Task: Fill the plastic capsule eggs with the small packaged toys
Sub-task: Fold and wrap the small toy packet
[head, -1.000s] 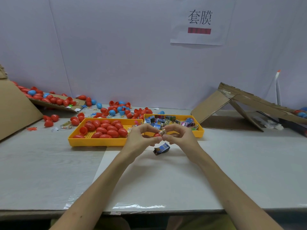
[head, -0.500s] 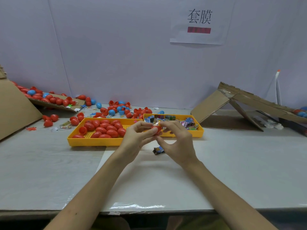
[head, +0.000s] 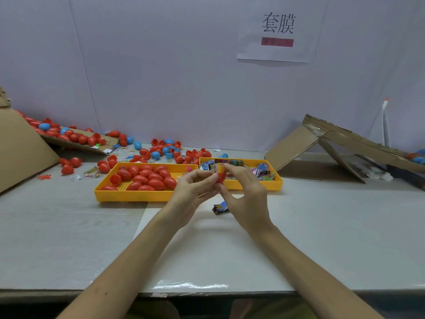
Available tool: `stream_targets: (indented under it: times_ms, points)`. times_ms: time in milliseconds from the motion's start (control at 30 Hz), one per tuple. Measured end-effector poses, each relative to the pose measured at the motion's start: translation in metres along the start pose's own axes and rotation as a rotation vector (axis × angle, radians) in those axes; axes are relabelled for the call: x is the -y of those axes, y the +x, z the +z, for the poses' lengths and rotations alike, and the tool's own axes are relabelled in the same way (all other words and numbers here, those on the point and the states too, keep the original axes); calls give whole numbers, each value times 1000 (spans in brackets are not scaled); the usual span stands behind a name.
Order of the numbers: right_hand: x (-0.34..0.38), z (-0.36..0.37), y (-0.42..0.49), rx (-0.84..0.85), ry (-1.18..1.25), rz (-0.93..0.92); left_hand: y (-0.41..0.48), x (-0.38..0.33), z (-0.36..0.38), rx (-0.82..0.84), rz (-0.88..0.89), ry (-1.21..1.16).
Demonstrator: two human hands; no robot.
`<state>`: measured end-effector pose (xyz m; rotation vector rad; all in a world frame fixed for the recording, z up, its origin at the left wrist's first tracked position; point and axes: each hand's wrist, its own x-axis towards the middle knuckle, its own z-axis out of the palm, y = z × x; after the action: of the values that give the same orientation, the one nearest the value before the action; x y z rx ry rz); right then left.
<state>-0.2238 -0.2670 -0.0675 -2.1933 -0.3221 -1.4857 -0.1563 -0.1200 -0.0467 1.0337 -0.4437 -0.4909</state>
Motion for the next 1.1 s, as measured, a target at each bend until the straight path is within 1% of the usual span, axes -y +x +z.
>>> stream_targets:
  times_ms: [100, 233, 367, 600, 667, 833, 1100]
  points:
    - [0, -1, 0, -28, -46, 7, 0, 0, 1, 16, -54, -79]
    - [0, -1, 0, -10, -64, -25, 0, -1, 0, 37, -111, -156]
    - [-1, -3, 0, -6, -63, -54, -2, -3, 0, 56, -158, -187]
    - [4, -4, 2, -12, -23, -11, -4, -4, 2, 68, -178, -223]
    - [5, -5, 2, -6, -33, 6, -4, -5, 2, 77, -181, -228]
    - [3, -5, 2, 0, -79, -28, -5, -4, 2, 72, -199, -201]
    - [2, -4, 3, 27, -45, -36, -11, -8, 5, 103, -198, -157]
